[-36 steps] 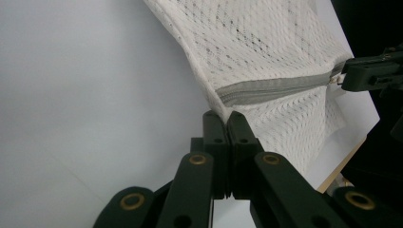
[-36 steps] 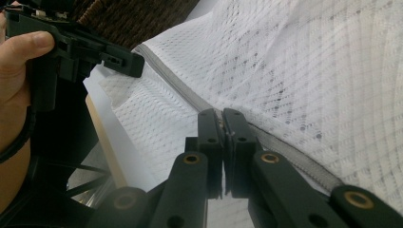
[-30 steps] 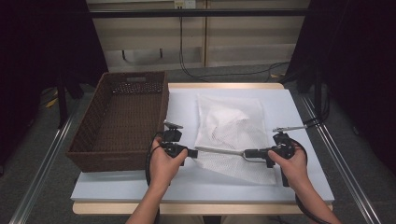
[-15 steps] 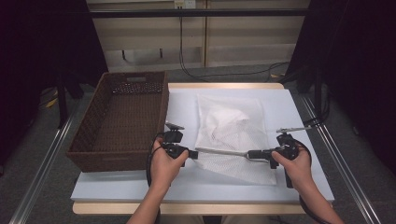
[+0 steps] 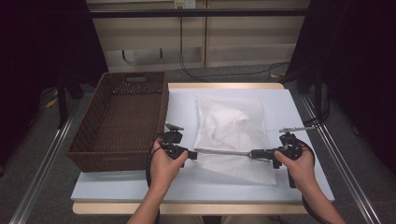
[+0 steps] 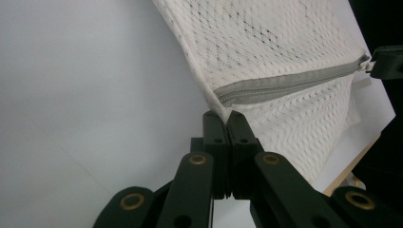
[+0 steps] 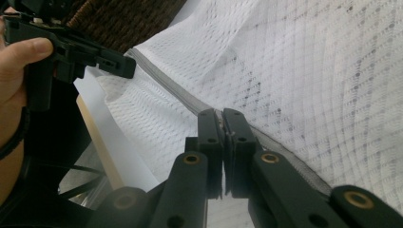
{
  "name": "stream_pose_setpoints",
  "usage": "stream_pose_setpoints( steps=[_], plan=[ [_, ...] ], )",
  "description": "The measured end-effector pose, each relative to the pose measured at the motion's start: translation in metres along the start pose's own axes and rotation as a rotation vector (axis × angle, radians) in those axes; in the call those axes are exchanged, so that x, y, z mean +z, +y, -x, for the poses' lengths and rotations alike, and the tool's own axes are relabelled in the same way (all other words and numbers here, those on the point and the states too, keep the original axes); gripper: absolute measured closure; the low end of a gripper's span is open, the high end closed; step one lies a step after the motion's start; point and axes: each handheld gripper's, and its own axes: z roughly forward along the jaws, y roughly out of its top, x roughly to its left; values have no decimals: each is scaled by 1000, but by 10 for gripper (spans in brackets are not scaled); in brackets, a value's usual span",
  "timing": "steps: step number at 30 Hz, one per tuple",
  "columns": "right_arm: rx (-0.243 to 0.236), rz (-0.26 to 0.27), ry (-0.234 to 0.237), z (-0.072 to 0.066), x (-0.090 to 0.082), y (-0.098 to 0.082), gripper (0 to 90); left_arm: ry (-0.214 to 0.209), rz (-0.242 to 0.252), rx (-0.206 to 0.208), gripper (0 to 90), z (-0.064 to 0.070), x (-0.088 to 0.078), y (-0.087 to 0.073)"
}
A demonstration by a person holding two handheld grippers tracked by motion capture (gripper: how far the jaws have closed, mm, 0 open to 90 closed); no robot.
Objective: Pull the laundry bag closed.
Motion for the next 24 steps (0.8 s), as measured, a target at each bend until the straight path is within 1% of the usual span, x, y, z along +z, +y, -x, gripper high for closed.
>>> stream_pose_setpoints(
  steps=[2,7,9,10,11,12,13,14,16,17,18,20,21,22,23,24],
  plan=[
    [-3,-1,-2,0,0,0,870,-7,-8,-2,890,-1,0,0],
    [1,-4,-1,1,0,0,870,-20,-2,-10,890,-1,0,0],
    [2,-3,9,3,-1,0,870,-22,-6,-13,889,-1,0,0],
    [2,-3,12,3,-1,0,870,-18,7,-30,889,0,1,-1],
    [2,-7,3,2,-1,0,869,-14,-10,-6,890,-2,0,0],
    [1,-6,4,2,-1,1,870,-15,6,-24,890,-1,1,-1],
    [5,-2,4,2,-1,1,870,-19,8,-28,889,0,1,-1],
    [2,0,6,2,-2,1,870,-18,-3,-9,889,-2,0,-1],
    [2,-3,9,2,-2,1,869,-14,0,-11,889,-1,0,-1],
    [0,-5,9,3,-1,1,870,-16,-1,-18,890,-1,1,-1],
    [0,-8,12,3,-1,1,869,-15,-1,-15,890,-1,1,-1],
    [0,-8,13,3,0,1,870,-11,8,-23,890,0,1,-1],
    [1,-9,13,3,0,1,870,-12,4,-21,890,0,1,0],
    [2,-10,12,4,0,0,870,-12,-7,-9,890,-1,0,0],
    [3,-10,12,4,-1,0,870,-12,-9,-16,890,0,1,0],
    [5,-13,10,4,-1,0,870,-9,-12,-8,890,-1,1,0]
  ],
)
